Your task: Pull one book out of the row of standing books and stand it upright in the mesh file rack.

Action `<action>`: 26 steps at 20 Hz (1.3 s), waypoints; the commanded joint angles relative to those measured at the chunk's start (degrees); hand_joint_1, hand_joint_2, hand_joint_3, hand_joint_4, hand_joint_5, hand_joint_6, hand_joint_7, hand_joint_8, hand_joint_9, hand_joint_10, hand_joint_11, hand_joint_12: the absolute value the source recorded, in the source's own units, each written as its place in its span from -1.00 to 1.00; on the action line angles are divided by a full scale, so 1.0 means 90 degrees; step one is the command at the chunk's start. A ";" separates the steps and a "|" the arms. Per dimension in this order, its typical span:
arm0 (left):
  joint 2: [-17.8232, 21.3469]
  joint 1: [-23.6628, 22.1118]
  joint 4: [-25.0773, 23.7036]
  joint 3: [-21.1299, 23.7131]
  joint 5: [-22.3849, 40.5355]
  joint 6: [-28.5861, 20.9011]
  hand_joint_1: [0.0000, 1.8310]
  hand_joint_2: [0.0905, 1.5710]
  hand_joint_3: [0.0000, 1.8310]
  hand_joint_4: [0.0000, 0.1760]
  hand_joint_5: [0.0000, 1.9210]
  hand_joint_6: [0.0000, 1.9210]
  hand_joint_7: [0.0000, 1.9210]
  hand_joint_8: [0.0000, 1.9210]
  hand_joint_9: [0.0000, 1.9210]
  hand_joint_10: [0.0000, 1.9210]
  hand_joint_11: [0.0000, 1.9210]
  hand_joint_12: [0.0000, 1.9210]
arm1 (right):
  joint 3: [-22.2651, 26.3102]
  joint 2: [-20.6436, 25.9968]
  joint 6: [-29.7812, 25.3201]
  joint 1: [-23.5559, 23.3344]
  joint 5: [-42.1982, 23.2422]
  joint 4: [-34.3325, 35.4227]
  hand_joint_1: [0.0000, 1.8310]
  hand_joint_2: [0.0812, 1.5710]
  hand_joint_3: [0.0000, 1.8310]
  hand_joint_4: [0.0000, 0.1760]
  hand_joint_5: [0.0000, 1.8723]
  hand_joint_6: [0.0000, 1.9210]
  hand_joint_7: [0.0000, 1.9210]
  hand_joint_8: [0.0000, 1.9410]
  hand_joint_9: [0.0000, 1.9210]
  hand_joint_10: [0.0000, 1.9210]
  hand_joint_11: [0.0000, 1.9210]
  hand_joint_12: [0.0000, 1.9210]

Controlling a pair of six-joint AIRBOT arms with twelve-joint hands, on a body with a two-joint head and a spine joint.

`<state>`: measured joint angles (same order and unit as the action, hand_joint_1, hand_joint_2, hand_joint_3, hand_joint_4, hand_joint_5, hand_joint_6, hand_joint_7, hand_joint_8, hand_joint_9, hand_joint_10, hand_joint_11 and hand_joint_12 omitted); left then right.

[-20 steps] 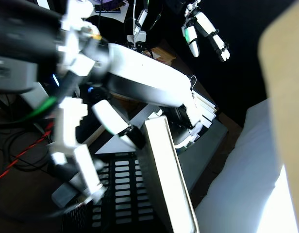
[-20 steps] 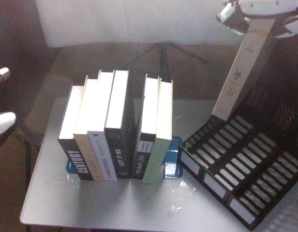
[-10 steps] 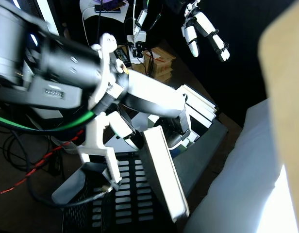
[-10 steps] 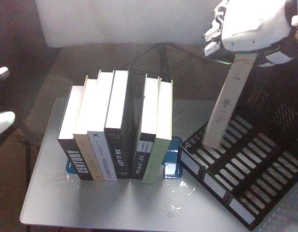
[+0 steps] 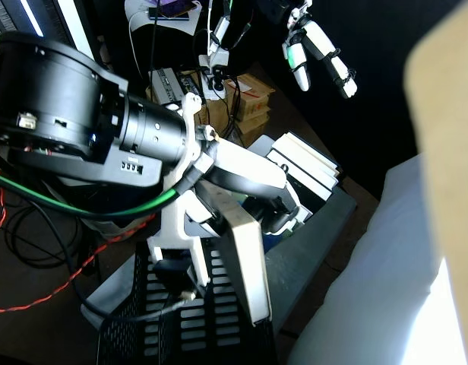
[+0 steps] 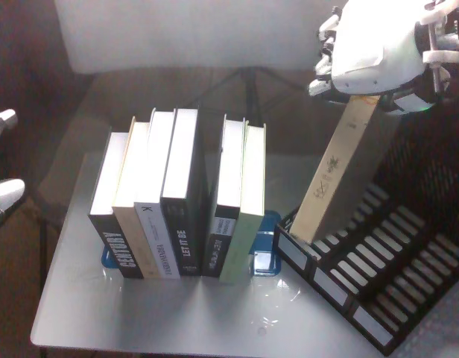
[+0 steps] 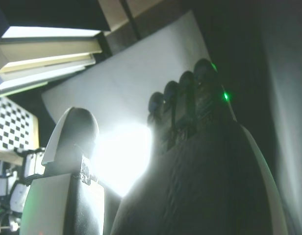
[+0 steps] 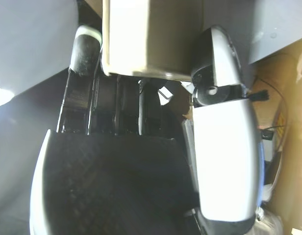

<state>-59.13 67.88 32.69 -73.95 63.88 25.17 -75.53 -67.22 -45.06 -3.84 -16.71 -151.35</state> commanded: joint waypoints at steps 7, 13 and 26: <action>-0.0056 0.0008 0.0090 -0.0105 0.0737 -0.0077 -0.19 0.72 -1.00 -1.00 -0.84 -1.00 -0.92 -1.00 -0.99 -1.00 -1.00 -1.00 | -0.0282 0.0091 -0.0717 0.0055 0.0578 -0.1018 0.48 0.48 -1.00 -1.00 -0.10 0.13 -0.13 0.28 -0.22 0.55 -0.37 0.86; -0.0098 0.0015 0.0075 -0.0151 0.0741 -0.0106 -0.19 0.73 -1.00 -1.00 -0.84 -1.00 -0.93 -1.00 -0.99 -1.00 -1.00 -1.00 | -0.0535 0.0036 -0.0928 0.0248 0.0576 -0.1367 0.47 0.43 -1.00 -1.00 0.01 -0.21 -0.06 0.28 -0.07 0.55 -0.01 0.94; -0.0171 0.0015 0.0053 -0.0214 0.0800 -0.0189 -0.21 0.72 -1.00 -1.00 -0.84 -1.00 -0.93 -1.00 -1.00 -1.00 -1.00 -1.00 | -0.0791 -0.0130 -0.0991 0.0437 0.0520 -0.1467 0.35 0.48 -1.00 -1.00 -0.08 -0.05 -0.07 0.50 0.04 0.87 0.11 1.00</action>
<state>-60.75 68.03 32.38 -75.29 63.92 23.88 -82.19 -69.36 -54.63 0.36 -17.08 -162.85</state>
